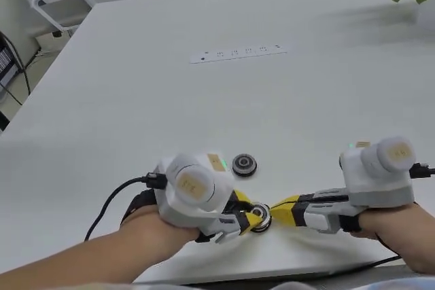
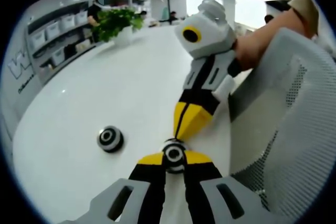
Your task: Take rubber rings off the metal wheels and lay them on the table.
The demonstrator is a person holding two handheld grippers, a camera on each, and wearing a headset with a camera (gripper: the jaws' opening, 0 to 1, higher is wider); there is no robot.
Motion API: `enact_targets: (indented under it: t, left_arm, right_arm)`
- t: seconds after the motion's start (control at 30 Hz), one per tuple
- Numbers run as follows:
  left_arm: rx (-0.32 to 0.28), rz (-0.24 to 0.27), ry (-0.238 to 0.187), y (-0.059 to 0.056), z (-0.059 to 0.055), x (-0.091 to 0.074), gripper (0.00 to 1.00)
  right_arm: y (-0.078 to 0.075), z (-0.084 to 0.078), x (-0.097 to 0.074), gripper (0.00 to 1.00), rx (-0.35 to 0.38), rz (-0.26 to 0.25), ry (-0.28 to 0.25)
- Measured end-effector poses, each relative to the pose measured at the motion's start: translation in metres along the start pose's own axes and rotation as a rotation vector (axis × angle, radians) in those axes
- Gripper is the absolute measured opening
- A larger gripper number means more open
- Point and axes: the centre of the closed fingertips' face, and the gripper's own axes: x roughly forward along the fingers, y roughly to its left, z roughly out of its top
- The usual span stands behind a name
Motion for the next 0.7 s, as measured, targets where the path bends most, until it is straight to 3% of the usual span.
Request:
enact_targets:
  t: [0.7]
  left_arm:
    - [0.004,0.01,0.007,0.0,0.0,0.0,0.12]
  right_arm:
    - [0.014,0.004,0.004,0.0,0.061,0.07,-0.03]
